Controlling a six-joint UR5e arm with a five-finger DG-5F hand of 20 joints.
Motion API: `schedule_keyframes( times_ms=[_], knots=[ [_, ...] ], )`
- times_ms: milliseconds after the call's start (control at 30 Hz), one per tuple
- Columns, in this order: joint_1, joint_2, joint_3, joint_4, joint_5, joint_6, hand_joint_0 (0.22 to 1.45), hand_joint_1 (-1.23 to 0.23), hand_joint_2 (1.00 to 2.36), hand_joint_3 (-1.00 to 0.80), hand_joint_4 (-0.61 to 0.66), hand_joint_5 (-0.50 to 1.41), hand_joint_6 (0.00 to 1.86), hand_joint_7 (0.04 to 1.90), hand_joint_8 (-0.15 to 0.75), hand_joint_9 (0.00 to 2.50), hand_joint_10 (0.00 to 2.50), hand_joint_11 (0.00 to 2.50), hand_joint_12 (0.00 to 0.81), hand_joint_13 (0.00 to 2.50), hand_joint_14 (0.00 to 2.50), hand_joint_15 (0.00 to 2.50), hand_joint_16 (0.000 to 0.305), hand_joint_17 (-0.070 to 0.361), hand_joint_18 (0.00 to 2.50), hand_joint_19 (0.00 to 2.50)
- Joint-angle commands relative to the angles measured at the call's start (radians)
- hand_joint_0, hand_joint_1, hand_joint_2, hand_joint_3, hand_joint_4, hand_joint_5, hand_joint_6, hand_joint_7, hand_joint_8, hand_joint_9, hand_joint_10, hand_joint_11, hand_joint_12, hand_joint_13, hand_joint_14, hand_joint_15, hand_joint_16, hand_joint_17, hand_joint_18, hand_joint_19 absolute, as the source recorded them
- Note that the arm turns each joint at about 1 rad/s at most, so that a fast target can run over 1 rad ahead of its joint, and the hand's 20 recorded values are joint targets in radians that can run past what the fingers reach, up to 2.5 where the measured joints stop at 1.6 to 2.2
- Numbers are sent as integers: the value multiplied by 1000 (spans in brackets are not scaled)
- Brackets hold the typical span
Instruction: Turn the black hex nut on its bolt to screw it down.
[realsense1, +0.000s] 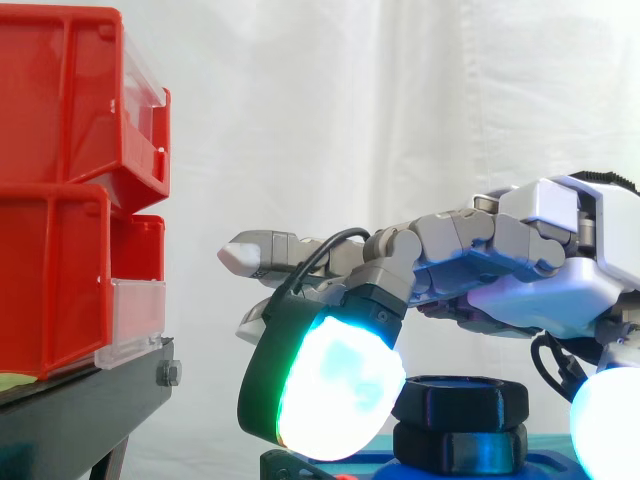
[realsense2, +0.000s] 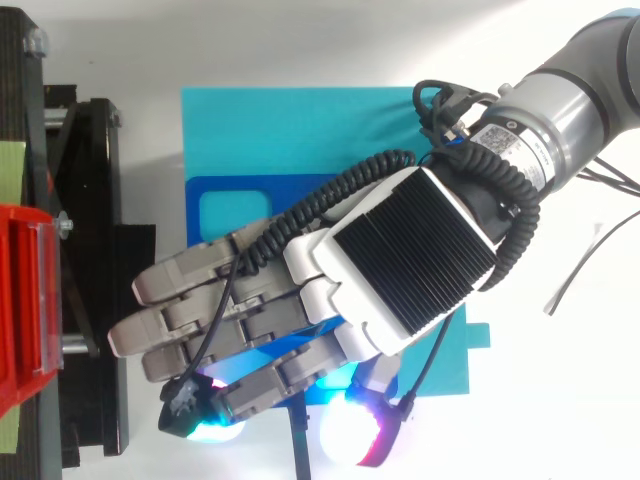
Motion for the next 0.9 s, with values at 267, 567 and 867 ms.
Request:
schedule_keyframes(
  times_ms=[267, 567, 867],
  knots=[
    [-8, 0, -2, 5, -1, -3, 576, -714, 1000, -500, 194, -233, 502, 798, 260, 258, 4, 183, 350, 41, 0, 0, 52, 116, 0, 69],
    [-11, 0, -2, 14, -4, -4, 512, -652, 1000, -500, 254, -199, 502, 910, 282, 289, 5, 213, 367, 56, 0, 0, 54, 122, 2, 91],
    [-20, 0, -2, 14, -8, -21, 426, -375, 1000, -500, 322, -145, 501, 1007, 329, 330, 4, 217, 402, 30, 0, 5, 60, 135, 0, 119]
  ],
)
